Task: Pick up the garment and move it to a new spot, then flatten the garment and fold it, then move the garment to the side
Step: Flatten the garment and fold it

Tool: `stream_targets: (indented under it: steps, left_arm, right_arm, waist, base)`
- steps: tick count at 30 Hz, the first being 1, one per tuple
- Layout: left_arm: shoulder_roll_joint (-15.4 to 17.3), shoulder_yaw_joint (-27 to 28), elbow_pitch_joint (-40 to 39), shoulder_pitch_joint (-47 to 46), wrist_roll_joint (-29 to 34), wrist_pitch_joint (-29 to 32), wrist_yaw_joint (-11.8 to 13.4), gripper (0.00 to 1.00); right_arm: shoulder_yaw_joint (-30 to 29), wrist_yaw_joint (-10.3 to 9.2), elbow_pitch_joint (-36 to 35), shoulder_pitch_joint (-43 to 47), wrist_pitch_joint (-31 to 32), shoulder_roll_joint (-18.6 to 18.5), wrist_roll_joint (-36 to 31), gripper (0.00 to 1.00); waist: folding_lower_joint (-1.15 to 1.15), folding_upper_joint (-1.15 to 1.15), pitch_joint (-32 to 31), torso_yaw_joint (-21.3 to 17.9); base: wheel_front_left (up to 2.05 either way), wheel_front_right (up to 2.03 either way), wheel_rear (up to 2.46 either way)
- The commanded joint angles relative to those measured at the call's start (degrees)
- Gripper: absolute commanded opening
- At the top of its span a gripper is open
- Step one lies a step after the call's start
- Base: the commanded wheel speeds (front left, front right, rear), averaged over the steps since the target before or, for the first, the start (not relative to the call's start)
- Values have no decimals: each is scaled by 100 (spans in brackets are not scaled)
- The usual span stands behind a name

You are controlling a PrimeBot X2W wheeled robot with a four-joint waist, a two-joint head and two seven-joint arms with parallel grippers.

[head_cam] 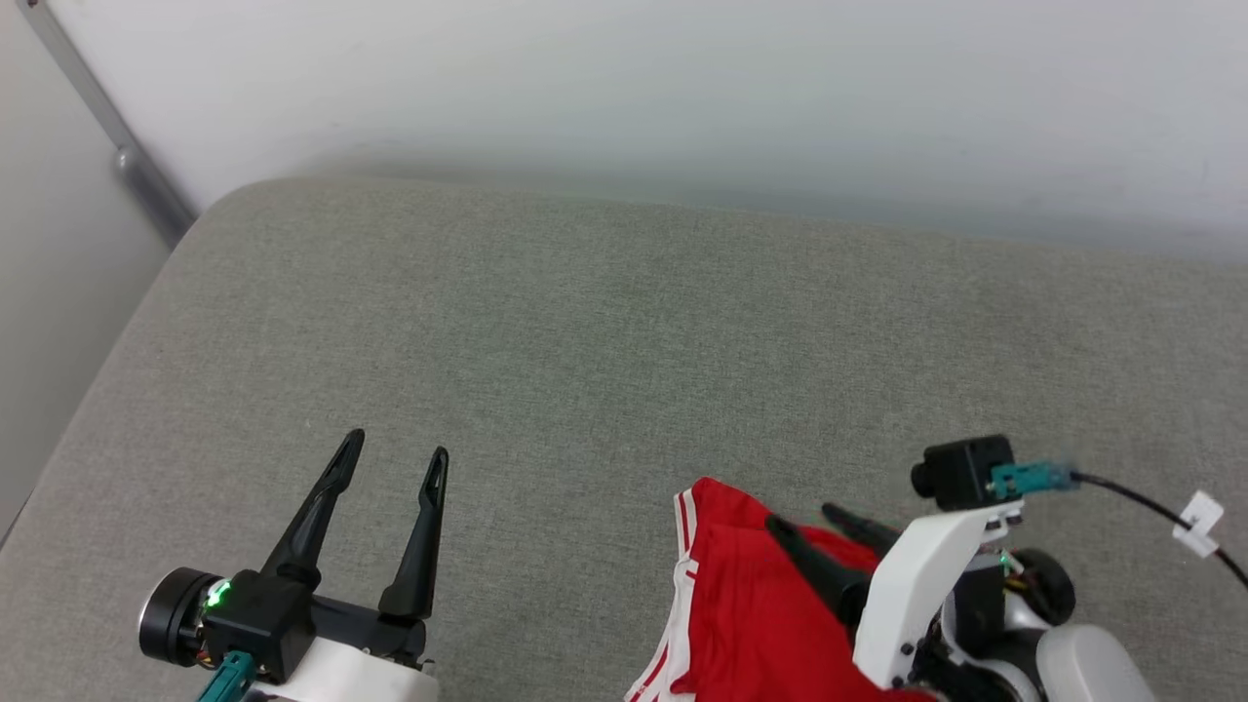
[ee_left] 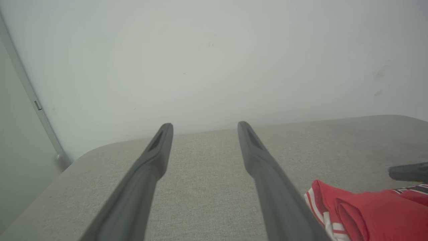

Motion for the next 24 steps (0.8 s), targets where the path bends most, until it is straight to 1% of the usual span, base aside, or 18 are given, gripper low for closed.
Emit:
stream_targets:
  steps: [1,2,6,8,11,15,17,18,21,24]
  left_arm:
    - [-13,16,5,-29,12,-12,-7,100]
    - [-11,16,4,-36,13,-12,-7,100]
    - [-22,-11,13,-51,21,-12,-7,100]
    - [-20,-15,9,-45,18,-12,-7,100]
    - [-19,7,-5,-25,18,-12,-7,100]
    - [-18,-17,-20,-7,12,-12,-7,100]
    - [-28,-24,-24,-3,16,-12,-7,100]
    - [-34,-30,-27,0,16,-12,-7,100]
    - [-45,-51,-32,28,6,-12,-7,100]
    - [-50,-83,-24,37,-3,-12,-7,100]
  right_arm:
    - [-76,0,-73,-174,-4,8,-207,100]
    - [-140,0,-128,-264,-27,-40,-391,100]
    - [-383,0,-342,-554,-359,-529,-935,100]
    - [-521,-1,-406,-634,-635,-829,-1171,100]
    - [-824,-1,-513,-660,-1142,-1179,-1341,100]
    - [-1213,-1,-623,-456,-1853,-1642,-1668,100]
    - [-1415,0,-667,-296,-2211,-1705,-1779,100]
    - [-1539,-1,-707,-221,-2390,-1659,-1783,100]
    - [-1897,-1,-860,96,-2772,-1401,-1716,100]
    - [-2048,-1,-1086,387,-3092,-1175,-1830,100]
  waist:
    - [0,0,-5,-46]
    - [0,0,-8,-73]
    - [0,0,-15,-173]
    - [0,0,-20,-222]
    - [0,0,-20,-302]
    - [0,0,-7,-384]
    - [0,0,4,-412]
    - [0,0,10,-426]
    - [0,0,30,-463]
    - [0,0,53,-479]
  base:
    - [0,0,0]
    - [0,0,0]
    - [0,0,0]
    - [0,0,0]
    - [0,0,0]
    - [0,0,0]
    - [0,0,0]
    - [0,0,0]
    - [0,0,0]
    - [0,0,0]
